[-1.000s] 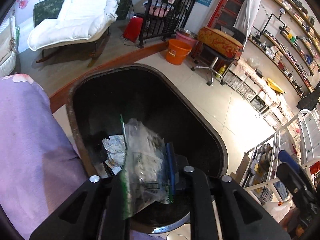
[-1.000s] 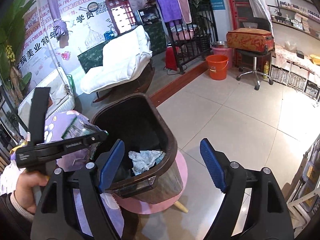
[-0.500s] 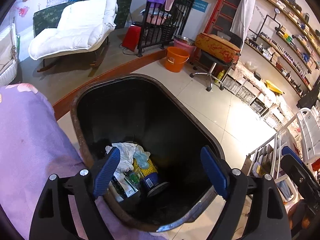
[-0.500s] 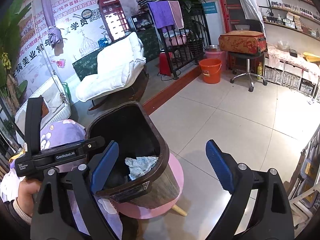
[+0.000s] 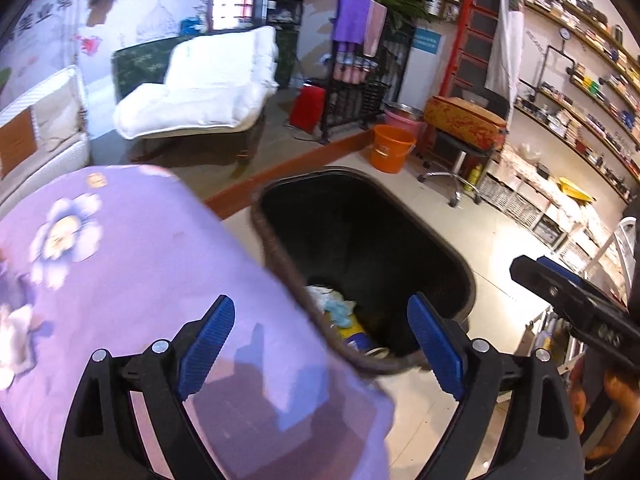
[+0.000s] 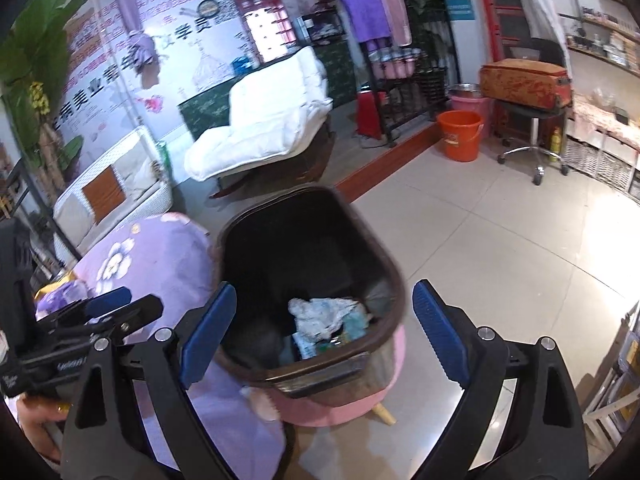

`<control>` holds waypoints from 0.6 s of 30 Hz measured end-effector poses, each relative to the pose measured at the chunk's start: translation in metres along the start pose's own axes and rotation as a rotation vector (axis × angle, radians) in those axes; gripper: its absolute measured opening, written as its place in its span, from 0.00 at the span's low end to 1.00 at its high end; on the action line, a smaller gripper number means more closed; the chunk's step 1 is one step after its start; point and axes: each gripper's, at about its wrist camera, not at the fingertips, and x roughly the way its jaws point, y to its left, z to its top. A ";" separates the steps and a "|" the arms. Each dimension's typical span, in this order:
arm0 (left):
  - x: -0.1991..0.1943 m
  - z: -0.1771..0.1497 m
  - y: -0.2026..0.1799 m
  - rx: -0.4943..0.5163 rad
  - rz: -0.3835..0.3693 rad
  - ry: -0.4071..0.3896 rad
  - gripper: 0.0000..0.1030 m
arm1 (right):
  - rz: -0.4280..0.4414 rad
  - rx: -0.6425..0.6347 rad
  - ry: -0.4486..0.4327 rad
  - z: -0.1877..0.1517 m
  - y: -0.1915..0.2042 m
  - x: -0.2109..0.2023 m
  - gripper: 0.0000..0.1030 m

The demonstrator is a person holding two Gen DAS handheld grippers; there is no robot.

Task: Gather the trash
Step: 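Return both tools to the table toward the white tissues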

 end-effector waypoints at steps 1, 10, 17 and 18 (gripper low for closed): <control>-0.005 -0.004 0.005 0.001 0.014 -0.004 0.85 | 0.018 -0.011 0.009 -0.001 0.006 0.002 0.86; -0.045 -0.031 0.060 -0.117 0.125 -0.017 0.85 | 0.117 -0.099 0.080 -0.010 0.060 0.020 0.86; -0.074 -0.057 0.103 -0.215 0.229 -0.016 0.85 | 0.231 -0.187 0.152 -0.019 0.115 0.034 0.86; -0.079 -0.060 0.110 -0.233 0.241 -0.019 0.85 | 0.246 -0.196 0.162 -0.021 0.122 0.036 0.86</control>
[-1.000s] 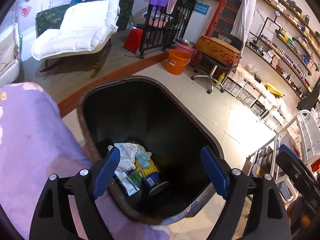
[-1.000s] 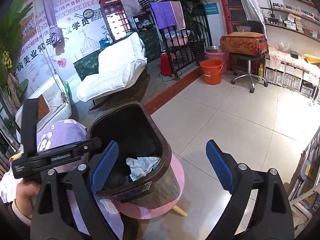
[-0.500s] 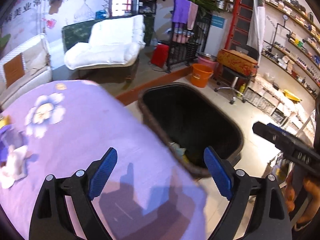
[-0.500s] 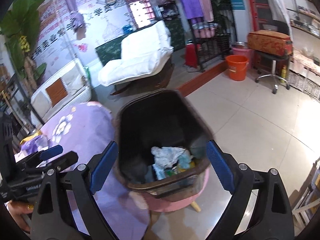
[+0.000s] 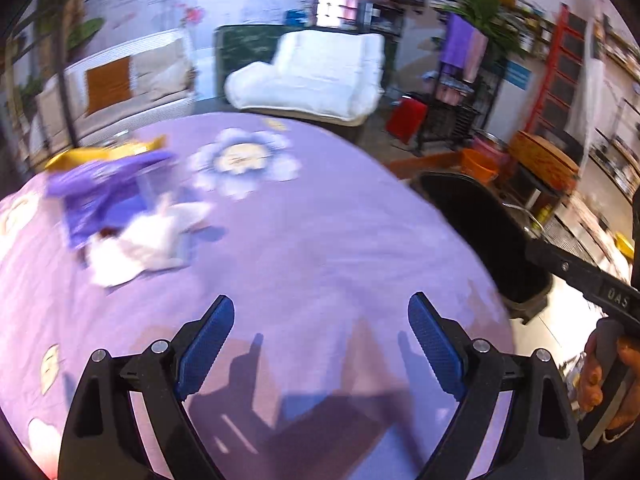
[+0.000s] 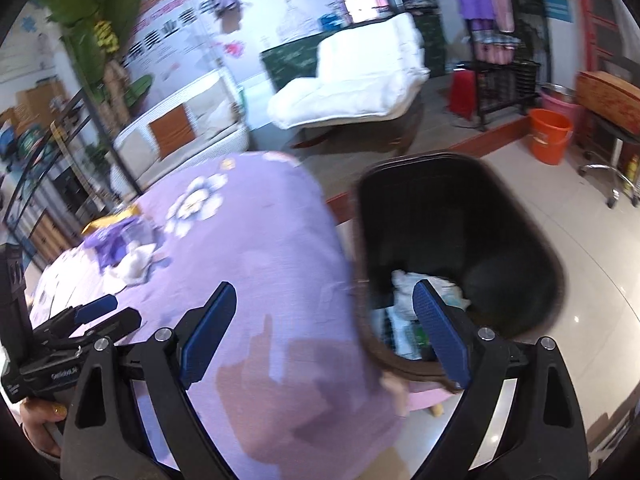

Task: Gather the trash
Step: 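Return both tools to the table toward the white tissues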

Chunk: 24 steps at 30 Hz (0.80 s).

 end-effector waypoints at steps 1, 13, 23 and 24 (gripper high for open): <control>-0.003 -0.001 0.006 -0.014 0.007 -0.004 0.85 | 0.018 -0.008 0.012 0.000 0.007 0.004 0.86; -0.034 -0.019 0.111 -0.150 0.183 -0.022 0.85 | 0.252 -0.173 0.176 0.003 0.128 0.065 0.86; -0.048 -0.023 0.162 -0.202 0.267 -0.023 0.85 | 0.355 -0.184 0.279 0.013 0.205 0.118 0.86; -0.048 -0.024 0.165 -0.207 0.267 -0.022 0.85 | 0.362 -0.180 0.291 0.014 0.213 0.125 0.86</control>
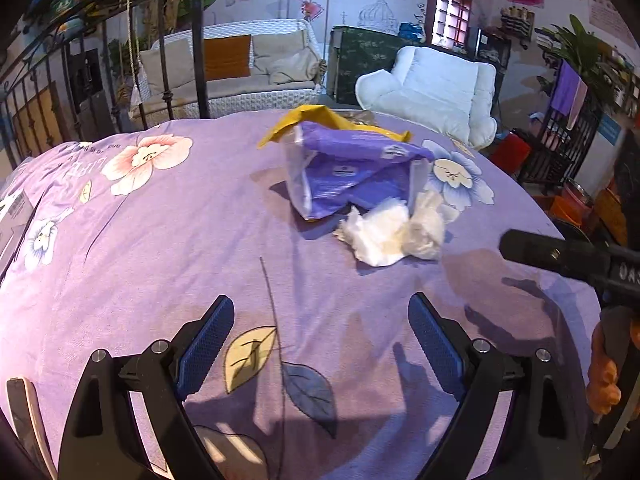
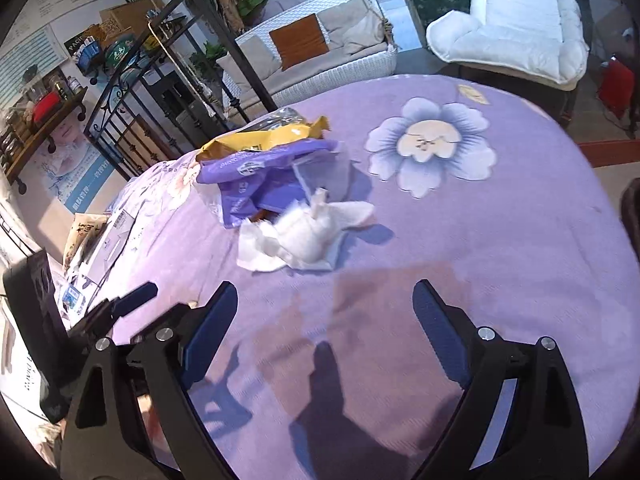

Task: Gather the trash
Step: 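Return both tools to the table toward the white tissues, then grasp a white tissue with the right tool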

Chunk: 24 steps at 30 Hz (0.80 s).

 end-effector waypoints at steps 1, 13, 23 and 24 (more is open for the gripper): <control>0.000 0.000 0.003 -0.003 -0.002 0.001 0.85 | 0.006 -0.001 0.009 0.004 0.003 0.006 0.86; 0.008 0.001 0.013 -0.001 -0.025 0.017 0.85 | 0.000 0.072 0.065 0.026 0.015 0.061 0.64; 0.012 0.003 0.010 -0.002 -0.062 0.030 0.85 | -0.007 0.073 0.068 0.024 0.011 0.064 0.29; 0.013 0.004 0.009 0.000 -0.066 0.031 0.85 | -0.005 0.071 0.057 0.023 0.011 0.060 0.27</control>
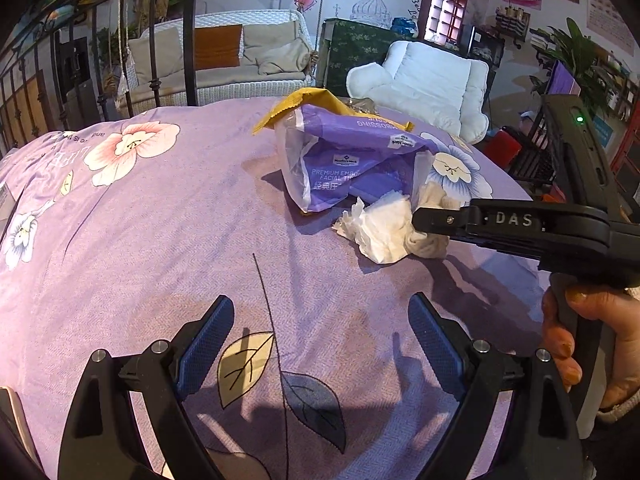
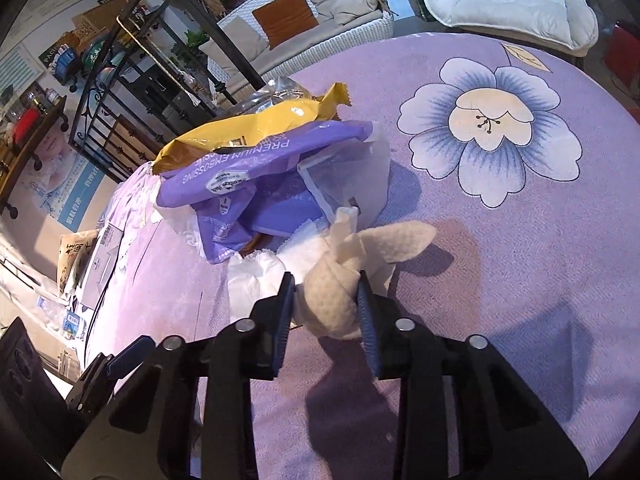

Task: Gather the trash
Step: 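Grasp a white tissue with the right tool, then grasp the other white tissue with the left tool while the right tool holds its tissue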

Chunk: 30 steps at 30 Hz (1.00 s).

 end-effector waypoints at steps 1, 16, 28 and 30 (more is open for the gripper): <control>0.001 0.001 -0.001 0.001 -0.005 0.000 0.85 | 0.002 -0.003 -0.013 -0.001 0.000 -0.005 0.26; 0.067 0.046 -0.024 0.024 -0.110 0.105 0.80 | -0.043 -0.033 -0.159 -0.021 -0.018 -0.076 0.23; 0.084 0.051 -0.043 0.053 -0.066 0.137 0.32 | -0.066 0.011 -0.210 -0.038 -0.038 -0.105 0.23; 0.080 0.050 -0.044 0.050 -0.075 0.135 0.23 | -0.068 0.020 -0.213 -0.040 -0.041 -0.107 0.23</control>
